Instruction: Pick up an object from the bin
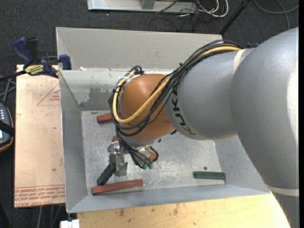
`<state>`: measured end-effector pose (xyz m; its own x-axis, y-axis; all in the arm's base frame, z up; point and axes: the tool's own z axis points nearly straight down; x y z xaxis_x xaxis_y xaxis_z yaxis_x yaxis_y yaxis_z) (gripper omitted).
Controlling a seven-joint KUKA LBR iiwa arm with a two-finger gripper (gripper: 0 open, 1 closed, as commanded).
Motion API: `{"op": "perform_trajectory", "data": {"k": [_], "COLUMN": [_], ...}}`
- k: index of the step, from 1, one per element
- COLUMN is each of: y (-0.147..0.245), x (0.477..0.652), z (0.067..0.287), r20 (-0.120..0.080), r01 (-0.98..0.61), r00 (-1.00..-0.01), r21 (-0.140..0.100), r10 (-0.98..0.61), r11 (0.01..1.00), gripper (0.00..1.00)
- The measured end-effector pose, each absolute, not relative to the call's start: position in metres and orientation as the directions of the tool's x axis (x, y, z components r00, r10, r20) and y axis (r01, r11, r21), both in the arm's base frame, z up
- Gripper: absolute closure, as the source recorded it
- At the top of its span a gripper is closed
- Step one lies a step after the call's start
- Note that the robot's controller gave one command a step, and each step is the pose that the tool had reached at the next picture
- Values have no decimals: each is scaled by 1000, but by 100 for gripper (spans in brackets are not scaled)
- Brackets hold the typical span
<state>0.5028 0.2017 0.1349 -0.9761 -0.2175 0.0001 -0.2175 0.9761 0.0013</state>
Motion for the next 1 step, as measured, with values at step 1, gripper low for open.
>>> {"op": "perform_trajectory", "data": {"k": [1], "y": [204], "x": [506], "z": [187], "r20": [4], "r01": [-201], "r00": [-980], "r21": [1], "r10": [-201], "r11": [980], "gripper": [100]}}
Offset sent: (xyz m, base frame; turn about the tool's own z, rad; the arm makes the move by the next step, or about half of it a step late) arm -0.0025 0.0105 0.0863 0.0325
